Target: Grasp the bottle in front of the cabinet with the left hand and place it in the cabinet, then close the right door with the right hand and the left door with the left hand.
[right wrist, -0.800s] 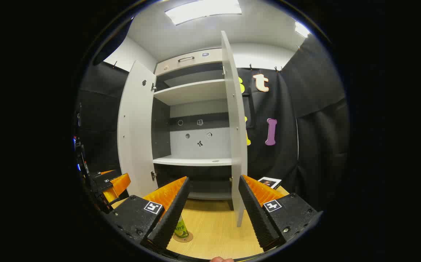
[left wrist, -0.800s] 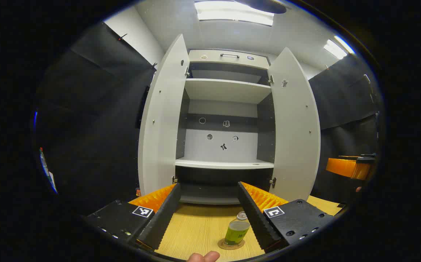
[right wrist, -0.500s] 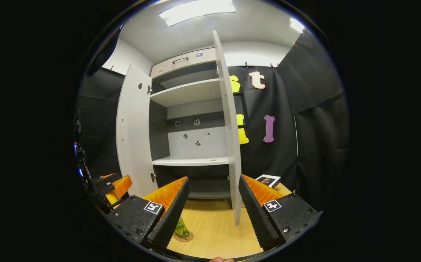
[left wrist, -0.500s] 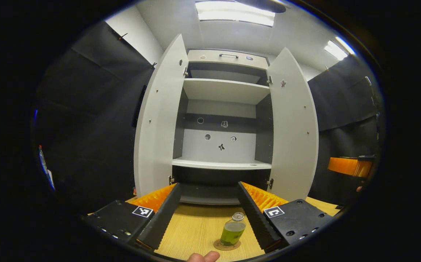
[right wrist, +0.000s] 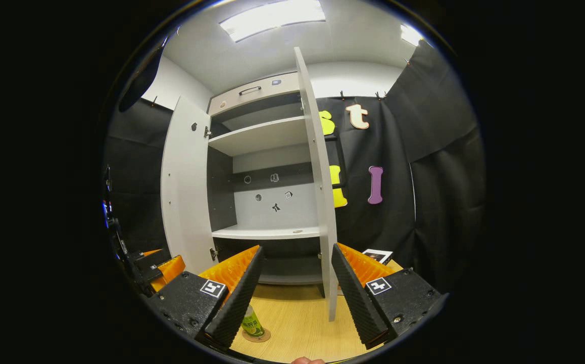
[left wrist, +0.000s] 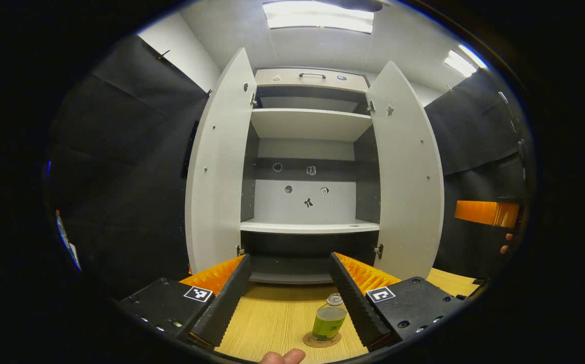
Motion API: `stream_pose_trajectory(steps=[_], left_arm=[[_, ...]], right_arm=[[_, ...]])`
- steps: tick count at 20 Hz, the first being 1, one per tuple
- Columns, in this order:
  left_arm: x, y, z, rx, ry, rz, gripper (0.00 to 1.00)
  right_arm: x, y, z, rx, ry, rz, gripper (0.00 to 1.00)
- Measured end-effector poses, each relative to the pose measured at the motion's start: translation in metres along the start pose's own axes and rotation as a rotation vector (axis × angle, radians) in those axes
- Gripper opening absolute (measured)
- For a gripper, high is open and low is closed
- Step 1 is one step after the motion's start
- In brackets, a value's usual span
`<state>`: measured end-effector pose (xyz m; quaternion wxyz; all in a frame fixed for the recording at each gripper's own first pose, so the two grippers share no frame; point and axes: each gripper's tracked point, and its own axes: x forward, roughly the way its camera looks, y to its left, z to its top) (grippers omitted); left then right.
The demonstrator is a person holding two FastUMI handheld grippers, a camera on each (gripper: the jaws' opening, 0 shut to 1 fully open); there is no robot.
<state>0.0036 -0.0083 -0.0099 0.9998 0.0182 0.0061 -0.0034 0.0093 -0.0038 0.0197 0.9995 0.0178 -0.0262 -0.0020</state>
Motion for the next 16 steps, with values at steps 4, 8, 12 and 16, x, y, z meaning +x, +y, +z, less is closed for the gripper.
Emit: stream_pose_trajectory(steps=[4,8,12,16], left_arm=[[0.005,-0.008,-0.013,-0.030,0.028,-0.024,0.95],[0.013,-0.033,-0.037,-0.109,0.065,-0.104,0.95],[0.023,-0.056,-0.078,-0.147,0.109,-0.159,0.95],[0.037,-0.076,-0.140,-0.094,0.198,-0.190,0.95]], right_arm=[[0.001,0.002,-0.004,-0.008,0.017,0.007,0.83],[0.005,0.002,-0.007,-0.017,0.034,0.009,0.83],[0.005,0.002,-0.007,-0.019,0.038,0.006,0.83],[0.004,-0.002,-0.010,-0.018,0.046,-0.006,0.83]])
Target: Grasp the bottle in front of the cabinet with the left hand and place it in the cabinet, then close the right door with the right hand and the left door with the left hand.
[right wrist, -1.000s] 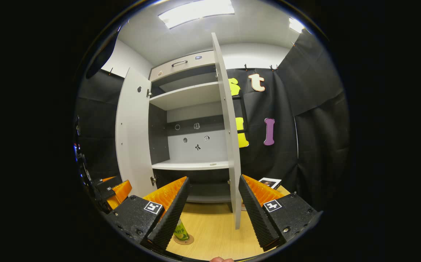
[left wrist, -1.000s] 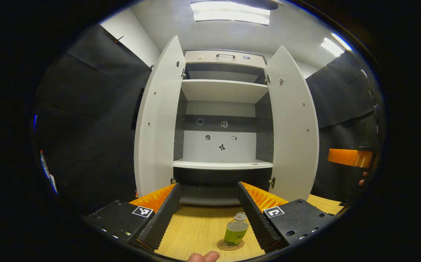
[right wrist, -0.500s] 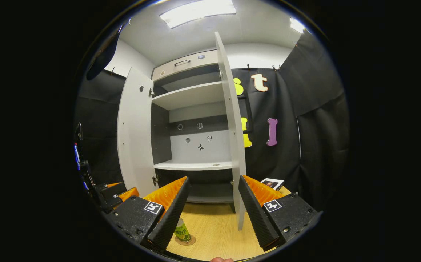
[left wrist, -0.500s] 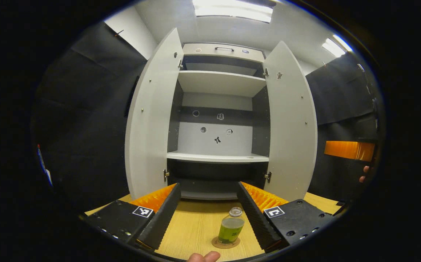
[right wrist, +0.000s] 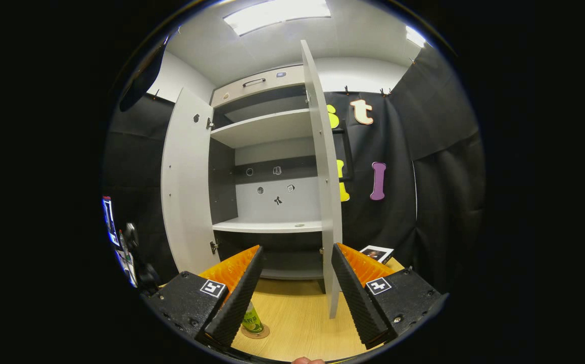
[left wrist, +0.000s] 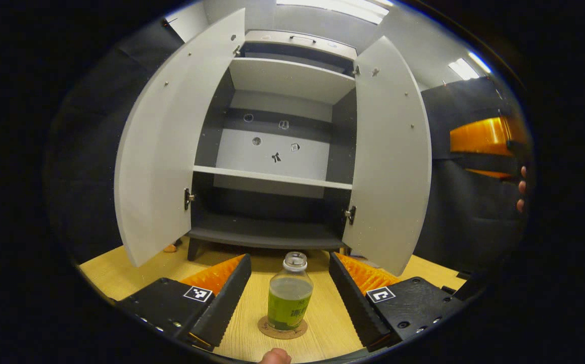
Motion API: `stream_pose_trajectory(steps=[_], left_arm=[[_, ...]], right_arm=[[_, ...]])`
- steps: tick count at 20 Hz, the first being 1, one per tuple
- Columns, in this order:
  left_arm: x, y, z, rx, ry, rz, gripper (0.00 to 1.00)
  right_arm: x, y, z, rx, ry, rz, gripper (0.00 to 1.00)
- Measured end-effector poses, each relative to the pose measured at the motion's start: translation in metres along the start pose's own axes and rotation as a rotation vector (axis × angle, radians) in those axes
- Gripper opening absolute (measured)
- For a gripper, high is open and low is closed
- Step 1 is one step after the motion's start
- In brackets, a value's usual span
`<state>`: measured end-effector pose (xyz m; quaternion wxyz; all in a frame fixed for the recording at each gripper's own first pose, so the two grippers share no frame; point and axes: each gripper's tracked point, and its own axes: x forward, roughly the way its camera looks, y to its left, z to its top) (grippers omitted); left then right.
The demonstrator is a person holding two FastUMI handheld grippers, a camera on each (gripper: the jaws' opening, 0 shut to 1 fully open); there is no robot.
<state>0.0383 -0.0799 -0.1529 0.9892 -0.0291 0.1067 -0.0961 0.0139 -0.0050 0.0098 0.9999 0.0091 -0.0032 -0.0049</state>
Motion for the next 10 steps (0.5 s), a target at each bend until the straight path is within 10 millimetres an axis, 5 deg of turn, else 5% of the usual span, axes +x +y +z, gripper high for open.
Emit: stream_pose_trajectory(steps=[4,10], left_arm=[[0.022,-0.001,-0.044,0.044,0.090,0.004,0.95],[0.051,0.000,-0.055,0.096,0.075,0.013,0.95]], right_arm=[[-0.004,-0.006,-0.001,0.001,-0.001,-0.019,0.83],[-0.008,-0.016,-0.008,0.009,0.018,-0.045,0.83]])
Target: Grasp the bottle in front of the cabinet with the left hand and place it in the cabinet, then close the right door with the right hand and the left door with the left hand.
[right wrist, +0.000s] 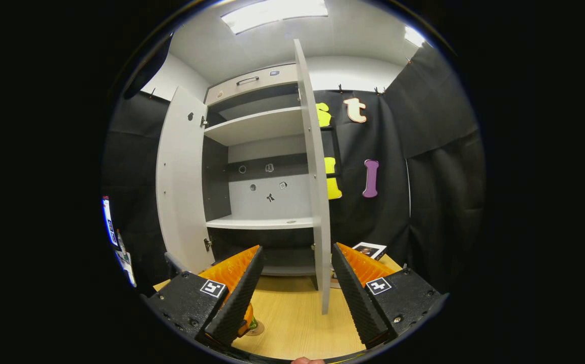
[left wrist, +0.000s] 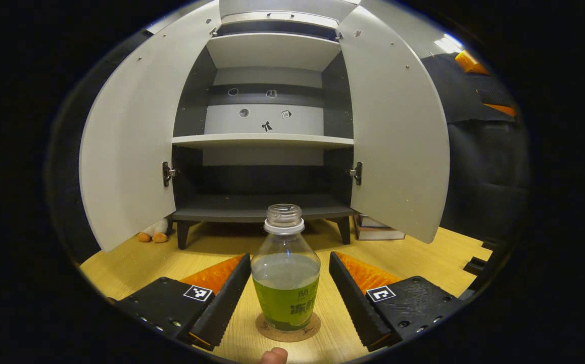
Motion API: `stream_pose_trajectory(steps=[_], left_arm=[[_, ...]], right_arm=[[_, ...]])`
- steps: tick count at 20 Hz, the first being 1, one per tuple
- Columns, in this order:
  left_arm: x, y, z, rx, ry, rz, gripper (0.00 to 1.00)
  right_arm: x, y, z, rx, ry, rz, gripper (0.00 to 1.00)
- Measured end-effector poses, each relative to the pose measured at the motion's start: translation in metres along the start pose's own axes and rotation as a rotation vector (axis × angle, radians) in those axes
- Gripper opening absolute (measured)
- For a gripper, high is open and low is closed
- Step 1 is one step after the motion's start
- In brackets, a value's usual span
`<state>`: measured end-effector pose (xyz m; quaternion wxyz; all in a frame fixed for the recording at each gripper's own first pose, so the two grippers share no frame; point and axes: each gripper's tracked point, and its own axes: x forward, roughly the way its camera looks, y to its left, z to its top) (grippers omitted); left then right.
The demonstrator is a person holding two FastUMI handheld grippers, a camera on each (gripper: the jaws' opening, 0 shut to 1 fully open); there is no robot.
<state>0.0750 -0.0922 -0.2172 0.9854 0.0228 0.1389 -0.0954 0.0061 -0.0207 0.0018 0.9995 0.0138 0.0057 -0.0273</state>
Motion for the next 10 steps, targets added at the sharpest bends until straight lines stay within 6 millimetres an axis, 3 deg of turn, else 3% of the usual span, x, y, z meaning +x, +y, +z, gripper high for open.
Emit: stream_pose_trajectory(steps=[4,9,10], left_arm=[[0.013,0.001,-0.011,-0.013,0.025,0.012,0.95],[0.013,0.004,-0.018,-0.017,0.033,-0.006,0.94],[0.014,0.005,-0.019,-0.015,0.038,-0.008,0.75]], right_arm=[[0.003,0.000,0.001,0.000,-0.002,0.002,0.83],[0.008,0.005,0.001,-0.008,-0.006,0.015,0.83],[0.010,0.007,0.000,-0.006,-0.005,0.019,0.83]])
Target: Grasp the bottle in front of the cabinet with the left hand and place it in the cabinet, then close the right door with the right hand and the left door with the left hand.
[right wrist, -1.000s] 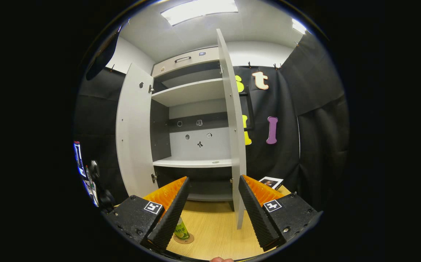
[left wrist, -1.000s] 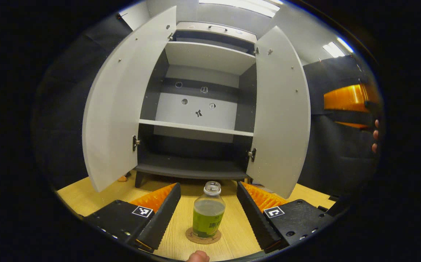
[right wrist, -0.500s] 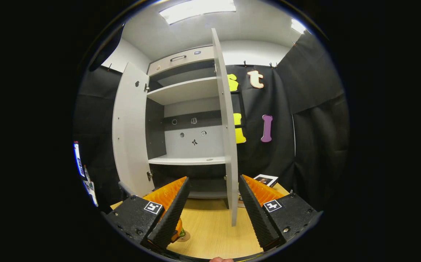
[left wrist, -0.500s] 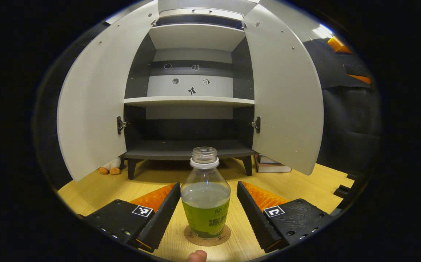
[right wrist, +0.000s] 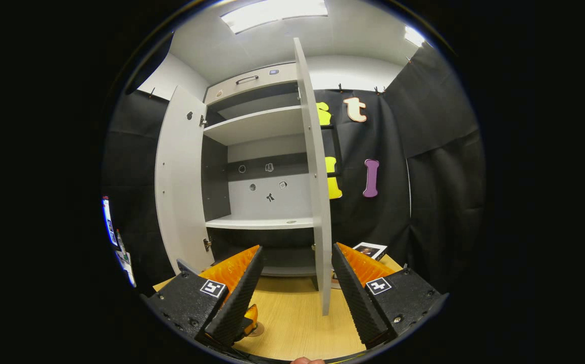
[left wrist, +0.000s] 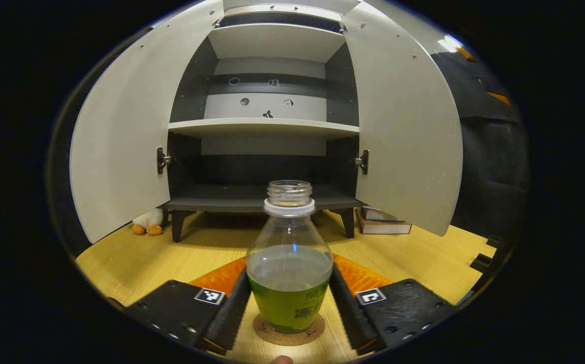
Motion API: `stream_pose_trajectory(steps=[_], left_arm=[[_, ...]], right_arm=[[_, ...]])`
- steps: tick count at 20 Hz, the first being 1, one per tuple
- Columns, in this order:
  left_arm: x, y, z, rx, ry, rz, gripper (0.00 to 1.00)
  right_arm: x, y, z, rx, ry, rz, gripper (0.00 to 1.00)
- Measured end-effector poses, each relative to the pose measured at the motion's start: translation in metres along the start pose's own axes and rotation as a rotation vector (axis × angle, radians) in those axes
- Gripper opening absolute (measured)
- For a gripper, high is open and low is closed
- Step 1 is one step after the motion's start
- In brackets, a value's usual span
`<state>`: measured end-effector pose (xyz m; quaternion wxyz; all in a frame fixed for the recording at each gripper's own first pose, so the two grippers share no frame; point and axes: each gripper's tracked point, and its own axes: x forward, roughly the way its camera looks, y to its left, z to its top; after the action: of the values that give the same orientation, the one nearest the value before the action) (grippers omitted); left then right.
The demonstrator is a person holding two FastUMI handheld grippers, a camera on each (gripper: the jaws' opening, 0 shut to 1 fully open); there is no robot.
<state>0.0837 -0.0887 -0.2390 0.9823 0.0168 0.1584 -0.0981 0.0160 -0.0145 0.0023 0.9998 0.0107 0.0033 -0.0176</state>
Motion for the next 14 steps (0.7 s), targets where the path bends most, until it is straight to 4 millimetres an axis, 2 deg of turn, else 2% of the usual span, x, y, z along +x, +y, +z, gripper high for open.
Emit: stream_pose_trajectory(steps=[2,3,4,8,10,12,14], left_arm=[[-0.005,0.002,-0.001,0.014,0.046,-0.004,0.73],[-0.009,0.005,0.008,0.018,0.044,0.008,0.71],[-0.012,0.007,0.026,0.016,0.013,0.014,0.72],[-0.023,0.018,0.119,-0.032,-0.151,0.014,0.71],[-0.024,0.026,0.177,-0.046,-0.250,0.005,0.71],[-0.010,0.033,0.241,-0.026,-0.332,-0.014,0.71],[0.017,0.041,0.302,-0.007,-0.401,-0.037,0.71]], right_arm=[[0.004,0.003,-0.001,0.008,0.006,0.012,0.83],[0.006,0.004,-0.001,0.009,0.006,0.015,0.83],[0.008,0.005,-0.001,0.007,0.005,0.016,0.83],[0.013,0.008,-0.005,-0.001,0.007,0.019,0.83],[0.013,0.008,-0.008,0.004,0.005,0.014,0.83],[0.013,0.009,-0.009,0.019,-0.005,0.013,0.83],[0.012,0.009,-0.009,0.041,-0.016,0.014,0.83]])
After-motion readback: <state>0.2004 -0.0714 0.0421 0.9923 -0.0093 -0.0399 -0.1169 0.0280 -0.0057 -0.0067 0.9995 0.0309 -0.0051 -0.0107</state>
